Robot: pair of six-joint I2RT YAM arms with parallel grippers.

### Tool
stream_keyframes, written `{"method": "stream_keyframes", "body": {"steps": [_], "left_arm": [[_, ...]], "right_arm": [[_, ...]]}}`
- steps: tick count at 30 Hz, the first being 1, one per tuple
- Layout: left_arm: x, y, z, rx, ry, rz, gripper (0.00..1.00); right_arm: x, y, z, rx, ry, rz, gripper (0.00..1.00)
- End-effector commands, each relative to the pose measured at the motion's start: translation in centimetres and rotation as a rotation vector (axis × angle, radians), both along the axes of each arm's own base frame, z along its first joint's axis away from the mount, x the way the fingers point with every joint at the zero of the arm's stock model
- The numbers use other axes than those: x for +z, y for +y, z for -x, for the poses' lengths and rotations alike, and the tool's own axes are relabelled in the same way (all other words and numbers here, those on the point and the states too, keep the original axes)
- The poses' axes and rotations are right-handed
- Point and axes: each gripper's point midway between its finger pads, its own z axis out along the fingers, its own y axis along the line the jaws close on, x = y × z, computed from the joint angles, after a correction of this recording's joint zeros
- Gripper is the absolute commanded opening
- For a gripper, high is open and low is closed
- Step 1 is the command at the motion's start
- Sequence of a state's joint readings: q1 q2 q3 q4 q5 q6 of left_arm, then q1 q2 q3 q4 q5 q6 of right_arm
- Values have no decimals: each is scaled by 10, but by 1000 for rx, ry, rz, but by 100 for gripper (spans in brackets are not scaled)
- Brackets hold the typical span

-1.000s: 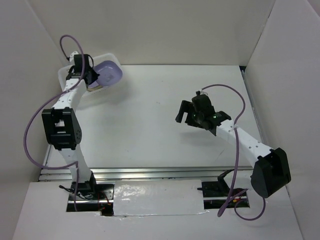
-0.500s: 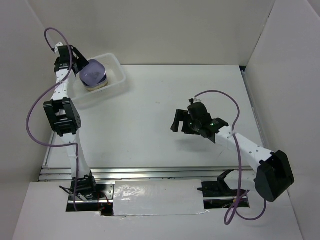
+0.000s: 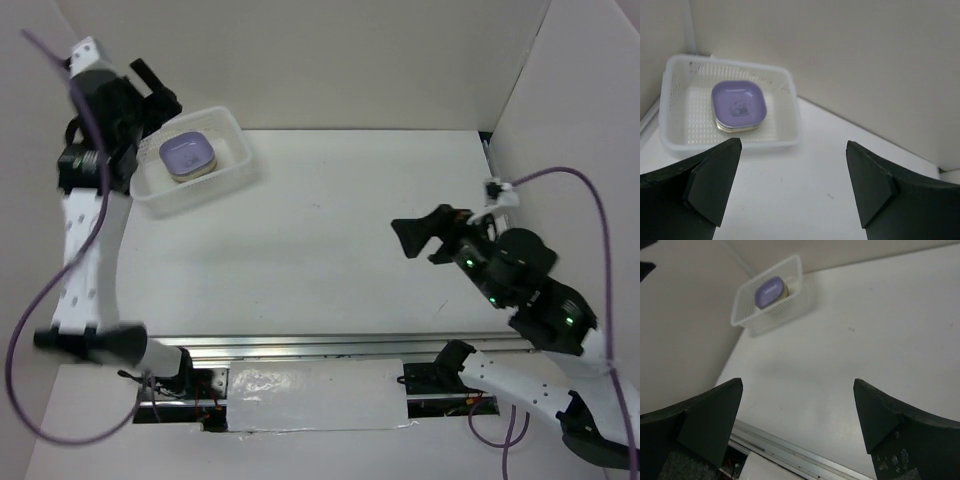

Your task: Place the plates into the plastic bin on the countertop

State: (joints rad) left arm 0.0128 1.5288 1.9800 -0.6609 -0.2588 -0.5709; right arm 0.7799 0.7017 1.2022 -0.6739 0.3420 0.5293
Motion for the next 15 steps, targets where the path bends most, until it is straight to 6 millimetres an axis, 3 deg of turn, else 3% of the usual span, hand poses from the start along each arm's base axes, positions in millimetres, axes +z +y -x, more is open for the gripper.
{"method": "stream_keyframes", "body": {"steps": [1,2,3,5,10,11,15], "left_arm": [[28,-20,103,-96,-90,-48,99],[47,-23,145,-120,-180,-69,99],[26,-25,153,-130,-141,-73,99],[18,-27,197,-161,-186,-94,99],[-10,-40,264,-264,-234,-124,99],[-11,-39,287,-264,-280,-123,99],[-58,-30,318,-219,-259,-66,99]], "right_arm": [[10,-42,21,-69,-16,87,100],[23,-52,30,-71,-47,62,100],[24,-55,36,-55,-47,72,100],[34,-65,52,-21,-90,51,100],[36,-93,93,36,-135,6,100],[36,-98,98,35,-140,-5,100],[27,-128,115,-33,-162,-26,100]]}}
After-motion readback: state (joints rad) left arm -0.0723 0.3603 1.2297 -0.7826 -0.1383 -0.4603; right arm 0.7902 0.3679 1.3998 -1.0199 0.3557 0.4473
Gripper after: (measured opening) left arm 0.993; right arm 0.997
